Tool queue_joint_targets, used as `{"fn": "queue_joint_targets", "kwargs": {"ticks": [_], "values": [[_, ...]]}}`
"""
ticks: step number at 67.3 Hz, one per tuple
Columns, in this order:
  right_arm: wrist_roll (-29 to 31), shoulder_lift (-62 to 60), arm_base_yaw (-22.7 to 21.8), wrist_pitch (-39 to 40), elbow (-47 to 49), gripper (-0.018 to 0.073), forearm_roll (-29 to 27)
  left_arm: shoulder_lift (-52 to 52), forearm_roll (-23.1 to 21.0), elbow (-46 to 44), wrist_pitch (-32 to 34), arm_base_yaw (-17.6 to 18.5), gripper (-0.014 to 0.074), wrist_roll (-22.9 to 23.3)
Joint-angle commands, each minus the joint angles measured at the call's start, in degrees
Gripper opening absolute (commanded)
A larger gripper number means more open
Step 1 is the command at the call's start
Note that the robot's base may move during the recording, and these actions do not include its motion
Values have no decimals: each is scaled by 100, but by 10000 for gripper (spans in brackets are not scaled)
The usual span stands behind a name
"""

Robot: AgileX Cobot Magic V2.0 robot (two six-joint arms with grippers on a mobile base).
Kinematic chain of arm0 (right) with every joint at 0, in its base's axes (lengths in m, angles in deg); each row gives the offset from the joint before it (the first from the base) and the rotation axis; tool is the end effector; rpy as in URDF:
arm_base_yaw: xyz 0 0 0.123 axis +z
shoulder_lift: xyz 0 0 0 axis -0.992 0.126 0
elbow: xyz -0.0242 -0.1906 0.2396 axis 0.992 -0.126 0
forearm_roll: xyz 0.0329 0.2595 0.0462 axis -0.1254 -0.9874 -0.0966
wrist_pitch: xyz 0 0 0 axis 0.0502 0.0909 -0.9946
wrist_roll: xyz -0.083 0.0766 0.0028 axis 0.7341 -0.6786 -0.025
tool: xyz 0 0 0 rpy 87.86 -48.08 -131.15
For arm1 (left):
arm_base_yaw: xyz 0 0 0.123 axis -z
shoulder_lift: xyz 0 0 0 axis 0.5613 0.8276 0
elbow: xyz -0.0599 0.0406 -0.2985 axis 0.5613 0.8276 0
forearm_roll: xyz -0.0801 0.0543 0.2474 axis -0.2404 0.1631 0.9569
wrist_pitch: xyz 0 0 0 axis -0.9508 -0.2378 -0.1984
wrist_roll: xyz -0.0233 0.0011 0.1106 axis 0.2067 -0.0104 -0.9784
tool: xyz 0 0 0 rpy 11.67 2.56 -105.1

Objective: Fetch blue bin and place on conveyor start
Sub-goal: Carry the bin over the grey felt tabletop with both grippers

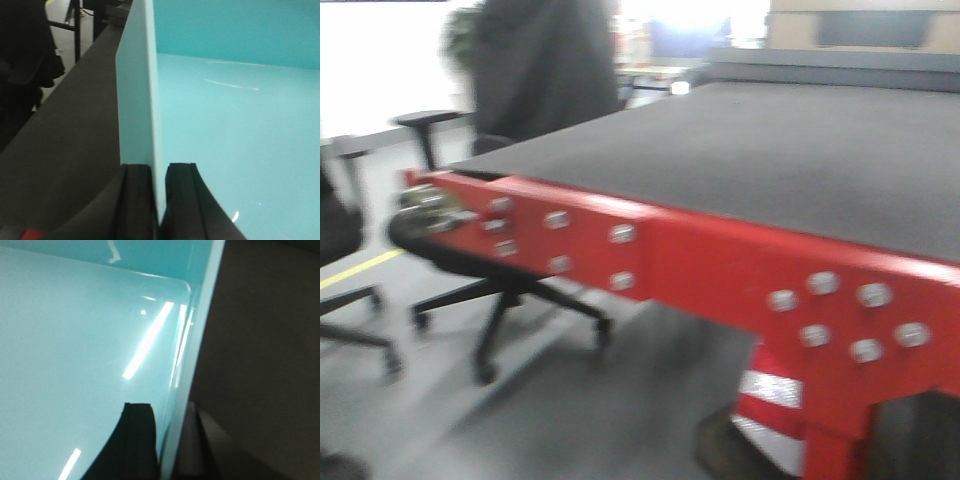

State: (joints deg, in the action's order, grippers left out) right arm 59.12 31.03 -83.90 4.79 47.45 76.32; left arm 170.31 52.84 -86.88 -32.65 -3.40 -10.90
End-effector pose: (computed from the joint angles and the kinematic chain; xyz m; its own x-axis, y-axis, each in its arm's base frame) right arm 0.2963 0.0113 0.4945 -0.4612 0.0479 -0.8860 -0.0973 0.9898 0.1042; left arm 0.3182 -0.1744 0.5194 -0.3365 -0.0171 -0.9415 0.3587 0.9221 -0.1449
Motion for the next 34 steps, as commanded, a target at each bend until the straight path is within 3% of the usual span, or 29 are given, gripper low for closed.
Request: {"fn": "queue_joint_targets", "kwargs": {"ticks": [1,34], "values": [[124,-28,20,291,45,-151,-85,-76,-268,-90,413,45,-111,56],[124,-28,20,300,45,-151,-85,-76,-268,-90,413,45,-111,56]]}}
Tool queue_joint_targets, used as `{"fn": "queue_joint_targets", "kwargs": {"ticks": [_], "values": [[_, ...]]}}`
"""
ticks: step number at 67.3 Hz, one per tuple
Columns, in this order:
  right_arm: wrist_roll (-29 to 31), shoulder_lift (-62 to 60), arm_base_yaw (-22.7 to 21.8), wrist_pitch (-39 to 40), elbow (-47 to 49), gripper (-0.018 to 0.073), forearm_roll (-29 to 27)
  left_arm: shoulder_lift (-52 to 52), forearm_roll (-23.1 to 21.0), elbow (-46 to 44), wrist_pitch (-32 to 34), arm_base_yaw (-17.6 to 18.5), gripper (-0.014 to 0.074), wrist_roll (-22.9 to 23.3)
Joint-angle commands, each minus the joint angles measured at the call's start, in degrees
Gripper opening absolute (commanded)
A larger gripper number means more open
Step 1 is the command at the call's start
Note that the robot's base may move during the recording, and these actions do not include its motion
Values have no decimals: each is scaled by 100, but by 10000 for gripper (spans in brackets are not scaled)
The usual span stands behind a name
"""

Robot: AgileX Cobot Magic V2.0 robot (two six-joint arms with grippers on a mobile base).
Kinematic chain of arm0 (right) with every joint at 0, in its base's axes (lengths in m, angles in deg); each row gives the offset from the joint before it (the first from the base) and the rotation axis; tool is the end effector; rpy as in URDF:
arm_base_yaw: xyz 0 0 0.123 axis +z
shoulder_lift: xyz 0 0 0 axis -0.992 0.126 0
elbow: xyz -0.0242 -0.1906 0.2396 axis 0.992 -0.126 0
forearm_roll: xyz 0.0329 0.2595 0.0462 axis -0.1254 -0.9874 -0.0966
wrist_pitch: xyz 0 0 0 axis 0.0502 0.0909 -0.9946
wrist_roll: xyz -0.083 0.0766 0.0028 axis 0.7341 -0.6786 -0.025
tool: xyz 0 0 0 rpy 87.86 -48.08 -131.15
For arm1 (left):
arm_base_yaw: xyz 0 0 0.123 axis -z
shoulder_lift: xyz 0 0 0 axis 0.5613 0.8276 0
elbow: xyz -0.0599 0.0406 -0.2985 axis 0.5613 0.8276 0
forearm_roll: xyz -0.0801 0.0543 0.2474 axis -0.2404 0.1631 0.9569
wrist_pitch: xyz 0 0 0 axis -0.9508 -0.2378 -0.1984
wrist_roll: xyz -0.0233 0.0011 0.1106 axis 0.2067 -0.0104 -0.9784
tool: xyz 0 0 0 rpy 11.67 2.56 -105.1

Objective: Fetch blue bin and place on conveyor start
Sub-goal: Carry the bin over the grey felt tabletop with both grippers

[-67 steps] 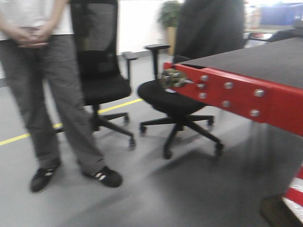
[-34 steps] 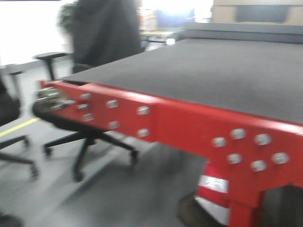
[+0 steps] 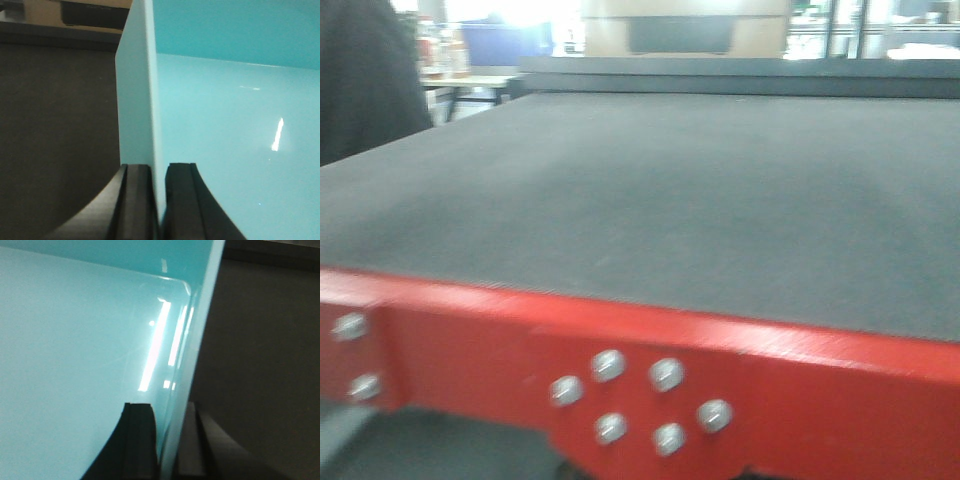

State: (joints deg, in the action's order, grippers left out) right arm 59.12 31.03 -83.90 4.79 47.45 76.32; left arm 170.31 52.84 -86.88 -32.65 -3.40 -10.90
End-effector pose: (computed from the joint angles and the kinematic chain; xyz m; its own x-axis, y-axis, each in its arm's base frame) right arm 0.2963 0.0113 0.4945 -0.4612 0.0479 -0.8860 -0.0973 0.9898 0.1042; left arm 0.3182 -0.1744 0.5194 -0.3365 -0.0171 -0.9415 0.3587 0.9221 -0.1449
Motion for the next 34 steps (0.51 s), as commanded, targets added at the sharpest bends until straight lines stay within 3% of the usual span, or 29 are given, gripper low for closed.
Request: {"fn": "queue_joint_targets", "kwargs": {"ticks": [1,34], "values": [[124,-28,20,300,45,-151,-85,-76,-268,-90,413,45,-111,56],[124,-28,20,310,45,-151,-85,-76,-268,-90,413,45,-111,56]]}}
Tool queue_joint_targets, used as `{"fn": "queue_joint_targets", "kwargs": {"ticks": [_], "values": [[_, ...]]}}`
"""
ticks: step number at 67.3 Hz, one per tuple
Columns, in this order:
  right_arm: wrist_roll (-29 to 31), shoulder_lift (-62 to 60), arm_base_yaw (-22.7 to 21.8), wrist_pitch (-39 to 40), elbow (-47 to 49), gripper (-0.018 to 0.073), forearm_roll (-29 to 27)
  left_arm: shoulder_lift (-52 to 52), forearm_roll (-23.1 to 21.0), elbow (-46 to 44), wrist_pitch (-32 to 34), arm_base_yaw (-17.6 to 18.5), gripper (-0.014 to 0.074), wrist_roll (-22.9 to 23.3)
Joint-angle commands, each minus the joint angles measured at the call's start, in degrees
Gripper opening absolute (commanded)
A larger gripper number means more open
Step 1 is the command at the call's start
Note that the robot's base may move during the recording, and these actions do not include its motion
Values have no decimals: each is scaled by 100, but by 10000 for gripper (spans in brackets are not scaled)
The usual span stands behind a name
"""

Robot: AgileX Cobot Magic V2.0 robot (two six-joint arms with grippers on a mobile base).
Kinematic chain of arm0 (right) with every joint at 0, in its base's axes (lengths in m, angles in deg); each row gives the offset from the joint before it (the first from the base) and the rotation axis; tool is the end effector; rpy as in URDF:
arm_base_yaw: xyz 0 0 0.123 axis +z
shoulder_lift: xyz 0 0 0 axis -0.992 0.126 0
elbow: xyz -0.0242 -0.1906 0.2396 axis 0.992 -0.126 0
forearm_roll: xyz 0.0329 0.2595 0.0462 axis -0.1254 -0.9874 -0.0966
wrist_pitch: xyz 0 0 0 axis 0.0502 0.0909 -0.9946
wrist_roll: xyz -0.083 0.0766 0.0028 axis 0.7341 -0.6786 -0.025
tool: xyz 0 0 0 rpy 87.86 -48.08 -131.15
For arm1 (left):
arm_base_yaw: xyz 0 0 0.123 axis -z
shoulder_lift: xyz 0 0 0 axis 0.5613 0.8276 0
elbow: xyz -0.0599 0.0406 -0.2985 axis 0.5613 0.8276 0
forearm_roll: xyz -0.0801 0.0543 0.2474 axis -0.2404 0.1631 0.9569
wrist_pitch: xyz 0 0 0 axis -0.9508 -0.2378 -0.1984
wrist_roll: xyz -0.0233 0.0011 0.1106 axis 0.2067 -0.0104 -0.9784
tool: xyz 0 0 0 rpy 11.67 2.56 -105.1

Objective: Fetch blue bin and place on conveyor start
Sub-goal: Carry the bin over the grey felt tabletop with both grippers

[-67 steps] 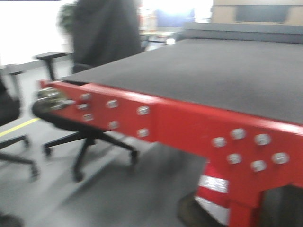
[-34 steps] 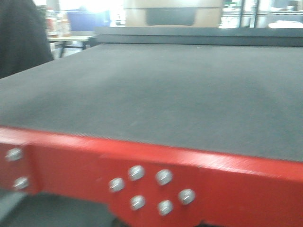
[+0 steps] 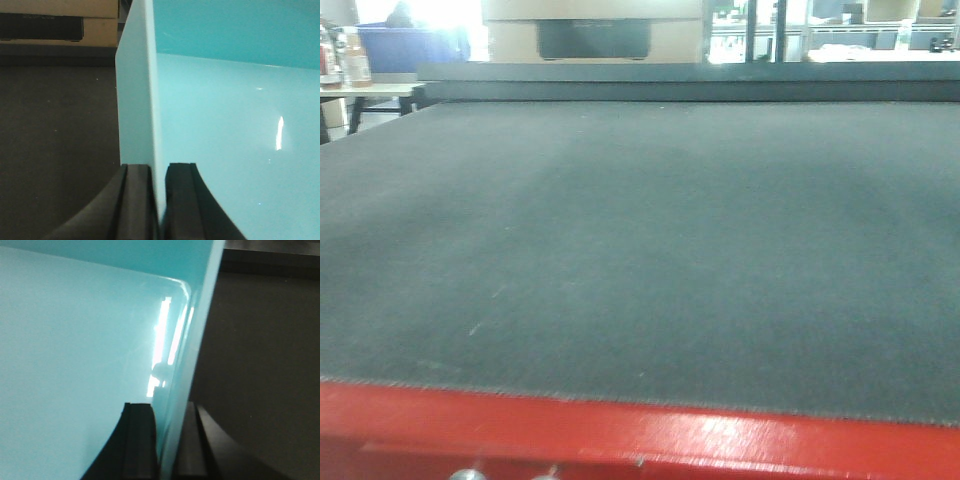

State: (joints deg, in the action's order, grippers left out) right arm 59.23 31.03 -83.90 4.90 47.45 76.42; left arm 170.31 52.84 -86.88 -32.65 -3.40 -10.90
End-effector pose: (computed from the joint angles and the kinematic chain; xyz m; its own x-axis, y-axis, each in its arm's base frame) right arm 0.2964 0.0111 0.4947 -0.4593 0.0451 -0.8871 -0.0974 0.9901 0.1008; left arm 0.3182 -0.1744 0.5194 -0.3365 -0.0171 -0.9415 0.3587 0.9221 -0.1449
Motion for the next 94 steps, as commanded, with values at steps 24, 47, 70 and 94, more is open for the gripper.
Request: {"fn": "queue_joint_targets", "kwargs": {"ticks": [24,47,70,94], "values": [[114,-28,20,299,45,-151,-95,-76,-268,-90,413,45,-111,56],[114,-28,20,299,45,-151,-95,-76,-268,-90,413,45,-111,56],[114,-28,20,299,45,-151,-95,-76,-268,-90,413,45,-111,56],[114,-28,20,374,45,-151,-129,-76,-269,-90,425,45,-111,56]]}}
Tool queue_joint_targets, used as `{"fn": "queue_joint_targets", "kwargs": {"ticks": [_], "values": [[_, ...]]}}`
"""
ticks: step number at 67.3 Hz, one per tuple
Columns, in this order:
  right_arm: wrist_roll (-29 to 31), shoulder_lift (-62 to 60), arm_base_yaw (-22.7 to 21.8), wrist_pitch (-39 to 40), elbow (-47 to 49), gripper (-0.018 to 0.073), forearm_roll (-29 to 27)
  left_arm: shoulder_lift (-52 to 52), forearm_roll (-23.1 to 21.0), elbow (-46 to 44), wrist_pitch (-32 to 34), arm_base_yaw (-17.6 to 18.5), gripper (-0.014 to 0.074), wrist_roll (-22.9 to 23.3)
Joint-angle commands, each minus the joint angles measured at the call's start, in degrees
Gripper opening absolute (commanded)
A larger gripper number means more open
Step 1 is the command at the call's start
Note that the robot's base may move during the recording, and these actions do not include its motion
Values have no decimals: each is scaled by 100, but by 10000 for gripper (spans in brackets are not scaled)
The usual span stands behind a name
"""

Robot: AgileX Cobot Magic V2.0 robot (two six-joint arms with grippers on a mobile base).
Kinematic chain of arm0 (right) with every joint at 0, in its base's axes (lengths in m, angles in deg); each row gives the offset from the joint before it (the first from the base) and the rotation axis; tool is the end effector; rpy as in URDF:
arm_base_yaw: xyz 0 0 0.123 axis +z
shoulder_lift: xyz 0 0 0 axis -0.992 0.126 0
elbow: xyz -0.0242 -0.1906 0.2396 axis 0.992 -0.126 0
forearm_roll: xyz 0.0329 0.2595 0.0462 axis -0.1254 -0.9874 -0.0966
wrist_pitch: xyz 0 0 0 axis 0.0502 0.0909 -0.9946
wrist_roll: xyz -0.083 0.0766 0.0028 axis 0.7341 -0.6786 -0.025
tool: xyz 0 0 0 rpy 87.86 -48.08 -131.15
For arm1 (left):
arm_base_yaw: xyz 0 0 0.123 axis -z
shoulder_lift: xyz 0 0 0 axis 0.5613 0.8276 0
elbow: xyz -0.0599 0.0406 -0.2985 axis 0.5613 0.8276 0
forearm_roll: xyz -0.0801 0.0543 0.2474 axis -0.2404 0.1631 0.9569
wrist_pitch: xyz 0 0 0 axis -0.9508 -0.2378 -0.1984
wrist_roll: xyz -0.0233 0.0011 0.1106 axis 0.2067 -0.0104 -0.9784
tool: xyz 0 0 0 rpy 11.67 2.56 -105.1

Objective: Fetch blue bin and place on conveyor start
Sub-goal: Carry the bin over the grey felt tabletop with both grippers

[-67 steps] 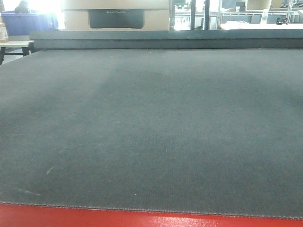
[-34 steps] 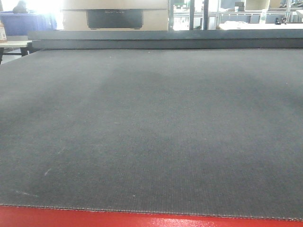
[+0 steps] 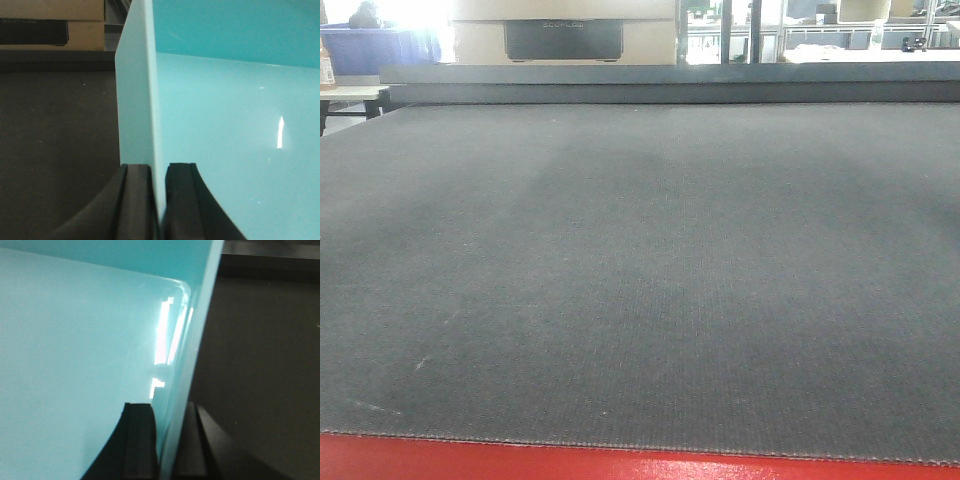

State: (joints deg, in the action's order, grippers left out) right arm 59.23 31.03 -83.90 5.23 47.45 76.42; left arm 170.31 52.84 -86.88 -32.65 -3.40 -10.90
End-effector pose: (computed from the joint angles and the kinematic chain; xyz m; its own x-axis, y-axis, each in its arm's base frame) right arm 0.2967 0.0111 0.4952 -0.4542 0.0459 -0.8897 -0.0969 0.9902 0.1006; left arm 0.3182 -0.1744 0.5194 -0.3365 -0.0171 -0.9415 0.3587 0.9221 -0.1449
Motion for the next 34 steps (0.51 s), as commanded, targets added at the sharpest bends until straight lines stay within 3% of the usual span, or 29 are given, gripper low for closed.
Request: {"fn": "queue_joint_targets", "kwargs": {"ticks": [1,12,23,34], "values": [[114,-28,20,350,45,-151,-129,-76,-269,-90,440,45,-111,56],[114,-28,20,305,45,-151,-292,-76,-269,-90,168,31,-111,56],[114,124,20,-378,45,-151,-498,82,44,13,-916,-136,-111,56],[114,510,20,-789,34,-151,-498,260,111,562,-879,-446,-111,56]]}}
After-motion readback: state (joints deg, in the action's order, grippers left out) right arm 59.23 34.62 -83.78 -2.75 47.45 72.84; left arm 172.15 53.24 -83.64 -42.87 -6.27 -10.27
